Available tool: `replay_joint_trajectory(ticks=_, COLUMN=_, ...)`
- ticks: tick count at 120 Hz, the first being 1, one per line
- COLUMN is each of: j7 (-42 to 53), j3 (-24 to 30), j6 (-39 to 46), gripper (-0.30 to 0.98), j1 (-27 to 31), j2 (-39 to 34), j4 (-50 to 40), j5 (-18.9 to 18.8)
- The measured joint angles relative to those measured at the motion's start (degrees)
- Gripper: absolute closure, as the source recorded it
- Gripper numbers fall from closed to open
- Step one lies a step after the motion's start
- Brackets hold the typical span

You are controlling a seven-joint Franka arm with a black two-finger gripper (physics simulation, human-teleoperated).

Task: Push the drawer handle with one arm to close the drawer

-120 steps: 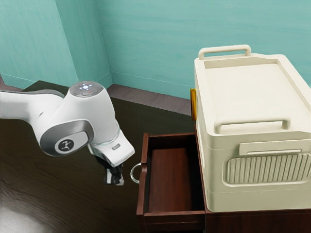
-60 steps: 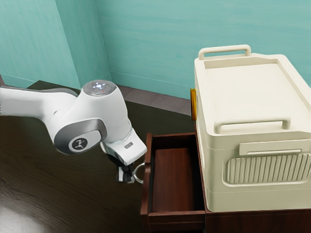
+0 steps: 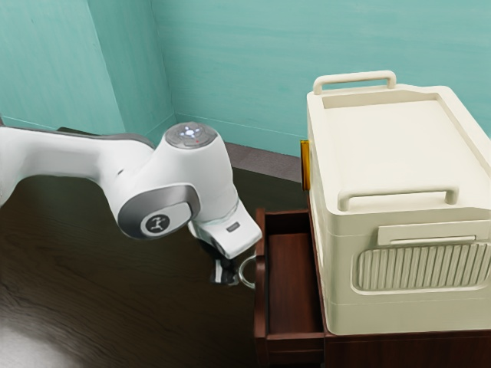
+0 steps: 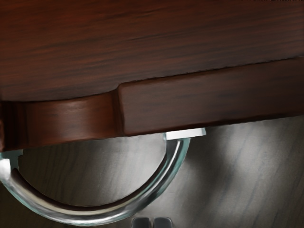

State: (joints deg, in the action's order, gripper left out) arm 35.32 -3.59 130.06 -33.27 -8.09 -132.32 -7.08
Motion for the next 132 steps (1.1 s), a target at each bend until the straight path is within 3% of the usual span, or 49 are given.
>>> replay_joint_trajectory(ticks=132, j7=0.36, j3=3.95, j6=-0.04, gripper=0.79, j1=-1.14, j2=12.26, j4=13.74, j5=0.46)
